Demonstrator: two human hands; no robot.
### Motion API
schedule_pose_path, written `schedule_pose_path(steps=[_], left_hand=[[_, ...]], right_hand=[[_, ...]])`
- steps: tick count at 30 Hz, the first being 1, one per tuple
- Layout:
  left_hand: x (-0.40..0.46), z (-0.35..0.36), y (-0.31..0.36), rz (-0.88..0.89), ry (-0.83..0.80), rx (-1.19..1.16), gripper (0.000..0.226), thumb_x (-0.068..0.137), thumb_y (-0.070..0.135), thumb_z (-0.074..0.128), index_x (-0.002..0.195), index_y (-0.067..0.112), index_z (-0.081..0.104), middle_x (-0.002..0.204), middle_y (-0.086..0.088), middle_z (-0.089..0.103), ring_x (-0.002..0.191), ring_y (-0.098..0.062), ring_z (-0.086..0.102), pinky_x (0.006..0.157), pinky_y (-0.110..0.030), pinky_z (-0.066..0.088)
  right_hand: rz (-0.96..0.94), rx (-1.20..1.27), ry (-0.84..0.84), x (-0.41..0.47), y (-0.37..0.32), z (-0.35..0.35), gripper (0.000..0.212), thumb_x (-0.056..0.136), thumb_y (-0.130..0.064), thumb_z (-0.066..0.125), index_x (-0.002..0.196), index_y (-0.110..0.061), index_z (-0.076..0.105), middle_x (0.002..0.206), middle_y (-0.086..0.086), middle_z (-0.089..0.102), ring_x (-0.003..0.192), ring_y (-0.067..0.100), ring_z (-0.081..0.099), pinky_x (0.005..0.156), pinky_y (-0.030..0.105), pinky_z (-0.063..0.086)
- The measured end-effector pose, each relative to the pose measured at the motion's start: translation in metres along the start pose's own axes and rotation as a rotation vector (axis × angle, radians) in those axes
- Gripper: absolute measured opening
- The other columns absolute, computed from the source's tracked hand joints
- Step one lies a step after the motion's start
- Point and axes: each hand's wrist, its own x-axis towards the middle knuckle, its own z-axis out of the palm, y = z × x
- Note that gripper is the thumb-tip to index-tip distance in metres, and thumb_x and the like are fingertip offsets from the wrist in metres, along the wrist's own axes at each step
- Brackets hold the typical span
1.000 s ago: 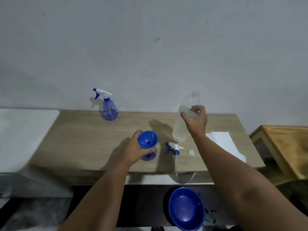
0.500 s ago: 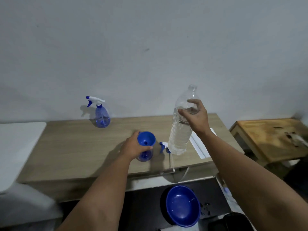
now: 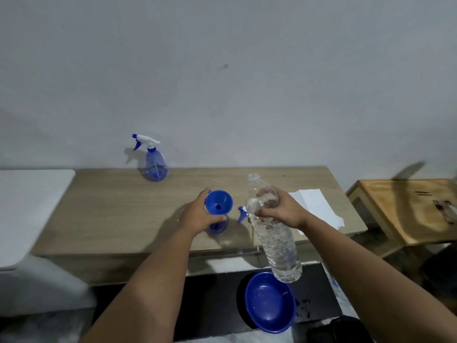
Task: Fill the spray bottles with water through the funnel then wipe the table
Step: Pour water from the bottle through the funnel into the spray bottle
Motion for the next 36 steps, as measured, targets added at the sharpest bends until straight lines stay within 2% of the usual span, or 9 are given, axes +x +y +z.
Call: schedule_pose_path(steps=[5, 10, 14, 17, 19, 23, 26, 30, 36], left_hand=[[-0.005, 0.003, 0.005, 0.000, 0.015, -0.003, 0.117, 0.052, 0.062, 0.089, 0.153, 0.040, 0.033, 0.139, 0.007, 0.061, 0.123, -0.018, 0.061, 0.104, -0.041, 0.050], [-0.003, 0.007, 0.005, -0.012, 0.049, -0.024, 0.114, 0.057, 0.054, 0.092, 0.154, 0.034, 0.036, 0.140, 0.005, 0.061, 0.127, -0.018, 0.058, 0.105, -0.039, 0.049], [-0.001, 0.006, 0.004, -0.025, 0.057, -0.016, 0.119, 0.048, 0.064, 0.088, 0.152, 0.034, 0.039, 0.139, 0.007, 0.062, 0.126, -0.017, 0.060, 0.106, -0.041, 0.050], [0.000, 0.005, 0.004, -0.039, 0.052, 0.008, 0.122, 0.044, 0.070, 0.086, 0.151, 0.036, 0.039, 0.138, 0.008, 0.062, 0.125, -0.017, 0.060, 0.105, -0.041, 0.051], [0.000, 0.004, 0.004, -0.037, 0.047, 0.019, 0.121, 0.046, 0.068, 0.087, 0.152, 0.035, 0.038, 0.137, 0.007, 0.063, 0.124, -0.017, 0.060, 0.104, -0.040, 0.051], [0.001, 0.004, 0.004, -0.032, 0.038, 0.029, 0.118, 0.046, 0.069, 0.087, 0.149, 0.037, 0.040, 0.127, 0.010, 0.067, 0.116, -0.015, 0.063, 0.101, -0.039, 0.053], [0.002, 0.003, 0.003, -0.022, 0.035, 0.038, 0.113, 0.045, 0.070, 0.086, 0.144, 0.039, 0.043, 0.123, 0.013, 0.069, 0.112, -0.013, 0.065, 0.098, -0.041, 0.055], [0.000, 0.003, 0.005, -0.017, 0.034, 0.042, 0.118, 0.044, 0.070, 0.085, 0.148, 0.036, 0.041, 0.128, 0.011, 0.067, 0.116, -0.014, 0.064, 0.101, -0.042, 0.054], [-0.001, 0.002, 0.006, -0.033, 0.043, 0.042, 0.124, 0.042, 0.070, 0.081, 0.152, 0.034, 0.038, 0.133, 0.008, 0.065, 0.120, -0.016, 0.062, 0.103, -0.042, 0.052]], right_hand=[[-0.009, -0.112, -0.066, 0.005, 0.015, 0.004, 0.045, 0.079, -0.014, 0.091, 0.115, -0.016, 0.064, 0.104, 0.002, 0.078, 0.090, 0.010, 0.077, 0.077, 0.020, 0.057], [0.002, -0.158, -0.095, 0.014, 0.025, 0.008, 0.045, 0.074, -0.017, 0.094, 0.110, -0.021, 0.067, 0.103, -0.001, 0.076, 0.087, 0.002, 0.072, 0.079, 0.017, 0.054], [0.028, -0.203, -0.151, 0.021, 0.025, 0.010, 0.047, 0.078, -0.014, 0.091, 0.117, -0.016, 0.065, 0.108, 0.014, 0.078, 0.091, 0.021, 0.074, 0.070, 0.016, 0.057], [0.057, -0.235, -0.177, 0.026, 0.022, 0.011, 0.048, 0.076, -0.022, 0.092, 0.115, -0.021, 0.064, 0.107, 0.015, 0.078, 0.092, 0.031, 0.077, 0.079, 0.036, 0.063], [0.077, -0.261, -0.182, 0.029, 0.021, 0.011, 0.048, 0.072, -0.028, 0.094, 0.112, -0.024, 0.066, 0.103, 0.010, 0.079, 0.091, 0.031, 0.078, 0.085, 0.046, 0.063], [0.101, -0.283, -0.229, 0.035, 0.013, 0.012, 0.046, 0.070, -0.031, 0.094, 0.107, -0.027, 0.067, 0.103, 0.006, 0.078, 0.090, 0.027, 0.079, 0.086, 0.052, 0.065], [0.113, -0.329, -0.263, 0.038, 0.006, 0.012, 0.042, 0.073, -0.025, 0.092, 0.106, -0.025, 0.066, 0.103, 0.007, 0.078, 0.093, 0.031, 0.078, 0.087, 0.055, 0.064], [0.157, -0.352, -0.298, 0.041, 0.002, 0.013, 0.046, 0.075, -0.026, 0.091, 0.112, -0.023, 0.066, 0.103, 0.008, 0.078, 0.088, 0.029, 0.079, 0.075, 0.048, 0.067], [0.138, -0.398, -0.334, 0.044, -0.003, 0.014, 0.041, 0.081, -0.017, 0.087, 0.116, -0.015, 0.065, 0.108, 0.012, 0.076, 0.091, 0.026, 0.076, 0.086, 0.041, 0.064]])
